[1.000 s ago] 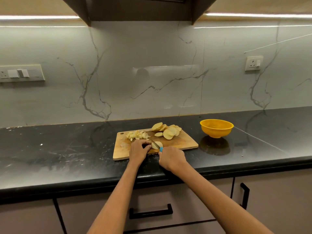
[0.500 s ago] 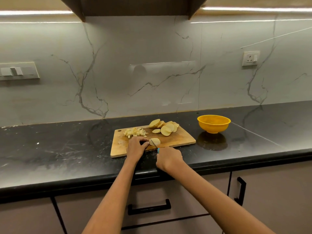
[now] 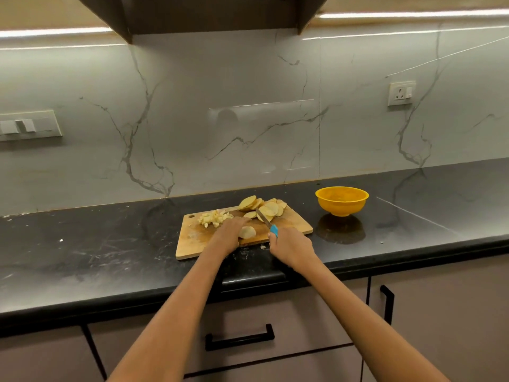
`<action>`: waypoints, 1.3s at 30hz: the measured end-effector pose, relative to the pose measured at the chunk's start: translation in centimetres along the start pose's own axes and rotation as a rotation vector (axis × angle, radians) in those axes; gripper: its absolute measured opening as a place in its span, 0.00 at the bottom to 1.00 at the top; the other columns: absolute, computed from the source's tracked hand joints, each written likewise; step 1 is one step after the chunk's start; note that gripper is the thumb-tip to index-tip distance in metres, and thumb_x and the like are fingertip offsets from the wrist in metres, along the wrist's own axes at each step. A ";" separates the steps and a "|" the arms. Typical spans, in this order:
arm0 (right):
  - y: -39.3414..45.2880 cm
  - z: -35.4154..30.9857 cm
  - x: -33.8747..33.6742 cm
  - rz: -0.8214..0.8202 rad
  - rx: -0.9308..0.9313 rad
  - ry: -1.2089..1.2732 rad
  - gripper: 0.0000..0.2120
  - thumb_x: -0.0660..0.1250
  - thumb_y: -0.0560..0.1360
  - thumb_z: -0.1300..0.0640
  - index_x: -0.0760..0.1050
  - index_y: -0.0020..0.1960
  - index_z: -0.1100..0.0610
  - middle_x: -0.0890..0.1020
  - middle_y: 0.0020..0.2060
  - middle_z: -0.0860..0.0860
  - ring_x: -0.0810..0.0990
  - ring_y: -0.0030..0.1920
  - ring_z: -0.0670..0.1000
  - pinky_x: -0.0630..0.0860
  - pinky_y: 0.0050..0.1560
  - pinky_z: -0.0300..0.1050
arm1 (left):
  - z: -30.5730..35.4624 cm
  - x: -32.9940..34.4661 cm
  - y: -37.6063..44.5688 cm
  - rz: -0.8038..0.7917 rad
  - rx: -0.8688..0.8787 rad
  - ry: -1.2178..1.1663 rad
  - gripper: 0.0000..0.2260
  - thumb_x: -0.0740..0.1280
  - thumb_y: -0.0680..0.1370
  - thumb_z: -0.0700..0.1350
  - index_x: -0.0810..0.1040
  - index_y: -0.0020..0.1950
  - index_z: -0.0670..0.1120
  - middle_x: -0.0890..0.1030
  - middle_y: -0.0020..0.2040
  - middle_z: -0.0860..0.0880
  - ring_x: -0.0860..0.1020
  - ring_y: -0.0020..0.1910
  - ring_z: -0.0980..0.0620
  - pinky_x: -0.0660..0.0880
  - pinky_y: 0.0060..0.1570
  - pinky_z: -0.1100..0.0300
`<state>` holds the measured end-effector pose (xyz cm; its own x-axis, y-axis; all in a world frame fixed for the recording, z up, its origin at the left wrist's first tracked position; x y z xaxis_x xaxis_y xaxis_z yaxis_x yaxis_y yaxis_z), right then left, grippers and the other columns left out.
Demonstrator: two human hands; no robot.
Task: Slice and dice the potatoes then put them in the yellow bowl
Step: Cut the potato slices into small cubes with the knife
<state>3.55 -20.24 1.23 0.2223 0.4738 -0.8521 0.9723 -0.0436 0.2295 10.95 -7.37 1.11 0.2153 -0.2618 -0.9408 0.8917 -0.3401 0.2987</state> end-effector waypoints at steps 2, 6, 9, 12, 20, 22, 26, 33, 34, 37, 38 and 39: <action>0.6 0.8 0.7 -0.094 0.020 0.096 0.19 0.53 0.82 0.48 0.74 0.54 0.62 0.80 0.40 0.56 0.80 0.38 0.54 0.73 0.33 0.43 | 0.7 0.5 0.9 -0.120 0.050 -0.003 0.30 0.65 0.72 0.29 0.67 0.71 0.49 0.67 0.72 0.48 0.64 0.71 0.49 0.63 0.69 0.53; 1.0 2.2 0.7 -0.178 0.090 0.269 0.16 0.53 0.82 0.48 0.70 0.51 0.61 0.75 0.32 0.53 0.74 0.29 0.48 0.73 0.28 0.41 | 0.4 0.9 1.8 -0.263 0.021 -0.021 0.26 0.64 0.72 0.28 0.74 0.65 0.51 0.69 0.69 0.49 0.67 0.68 0.49 0.67 0.66 0.53; 0.9 2.2 0.6 -0.156 0.071 0.277 0.16 0.53 0.82 0.48 0.70 0.50 0.60 0.76 0.32 0.52 0.75 0.29 0.48 0.75 0.30 0.42 | 0.2 0.4 1.9 -0.306 -0.017 0.002 0.25 0.63 0.74 0.30 0.73 0.67 0.50 0.69 0.69 0.48 0.68 0.67 0.48 0.69 0.65 0.53; 1.1 2.2 0.4 -0.136 0.058 0.279 0.15 0.54 0.82 0.48 0.70 0.50 0.59 0.76 0.33 0.51 0.75 0.29 0.47 0.75 0.31 0.42 | -0.3 0.5 1.2 -0.353 -0.077 0.063 0.23 0.63 0.77 0.36 0.68 0.71 0.48 0.68 0.71 0.47 0.67 0.68 0.48 0.65 0.68 0.54; -0.1 0.3 0.2 0.029 -0.030 0.043 0.19 0.53 0.82 0.48 0.75 0.56 0.61 0.80 0.45 0.55 0.80 0.48 0.54 0.72 0.43 0.46 | -0.5 -0.6 -0.9 -0.047 -0.208 -0.029 0.11 0.67 0.76 0.45 0.79 0.54 0.39 0.81 0.52 0.43 0.77 0.53 0.46 0.71 0.51 0.57; -0.5 -0.1 0.8 -0.002 -0.024 0.000 0.19 0.53 0.81 0.47 0.75 0.57 0.61 0.80 0.51 0.56 0.79 0.51 0.55 0.70 0.45 0.46 | -0.4 -0.8 -1.0 0.009 -0.204 -0.044 0.10 0.67 0.76 0.46 0.79 0.46 0.40 0.81 0.46 0.41 0.78 0.48 0.45 0.71 0.46 0.56; -0.8 -0.7 1.7 -0.074 0.016 -0.045 0.18 0.55 0.81 0.47 0.74 0.58 0.61 0.80 0.53 0.56 0.79 0.53 0.55 0.70 0.47 0.46 | -0.5 -0.8 -1.2 0.068 -0.177 -0.117 0.12 0.68 0.76 0.48 0.71 0.35 0.47 0.75 0.36 0.47 0.72 0.37 0.52 0.65 0.38 0.60; -0.8 -1.0 2.0 -0.120 0.019 -0.111 0.18 0.56 0.81 0.48 0.74 0.57 0.61 0.80 0.53 0.56 0.78 0.53 0.55 0.68 0.47 0.46 | -0.7 -1.2 -1.8 0.166 -0.106 -0.239 0.11 0.66 0.77 0.44 0.81 0.54 0.39 0.82 0.50 0.43 0.75 0.47 0.52 0.70 0.55 0.58; -0.8 -1.1 1.9 -0.119 0.018 -0.119 0.18 0.56 0.81 0.48 0.74 0.57 0.61 0.80 0.54 0.56 0.78 0.53 0.55 0.68 0.47 0.46 | -0.8 -1.3 -1.8 0.169 -0.108 -0.247 0.11 0.66 0.77 0.44 0.81 0.55 0.39 0.82 0.52 0.42 0.77 0.50 0.50 0.70 0.56 0.57; -0.9 -1.4 2.1 -0.164 0.018 -0.167 0.18 0.55 0.81 0.49 0.74 0.59 0.62 0.79 0.56 0.57 0.77 0.55 0.56 0.69 0.48 0.46 | -1.0 -1.1 -1.7 0.155 -0.111 -0.256 0.12 0.68 0.76 0.45 0.81 0.56 0.40 0.82 0.54 0.43 0.77 0.56 0.47 0.72 0.58 0.53; -0.8 -1.6 2.3 -0.191 0.016 -0.184 0.18 0.54 0.82 0.50 0.74 0.59 0.62 0.79 0.56 0.57 0.77 0.56 0.57 0.70 0.49 0.47 | -1.1 -1.0 -1.7 0.159 -0.116 -0.262 0.13 0.68 0.76 0.45 0.81 0.57 0.41 0.82 0.55 0.44 0.77 0.56 0.47 0.72 0.58 0.53; -0.5 -2.0 2.5 -0.216 0.013 -0.197 0.17 0.55 0.82 0.51 0.73 0.60 0.62 0.78 0.57 0.58 0.77 0.57 0.57 0.71 0.51 0.47 | -1.2 -1.0 -1.7 0.169 -0.124 -0.270 0.14 0.68 0.75 0.45 0.80 0.58 0.41 0.81 0.55 0.44 0.77 0.56 0.48 0.72 0.58 0.53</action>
<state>3.45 -17.30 -0.11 0.0187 0.2939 -0.9557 0.9992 0.0274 0.0280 9.67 -5.43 1.37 0.2659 -0.5402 -0.7984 0.8977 -0.1631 0.4093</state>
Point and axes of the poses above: each hand's wrist, its own y-axis towards the middle knuckle, its own x-axis out of the palm, z = x × y, the point moved 10 cm from there along y, towards the middle knuckle
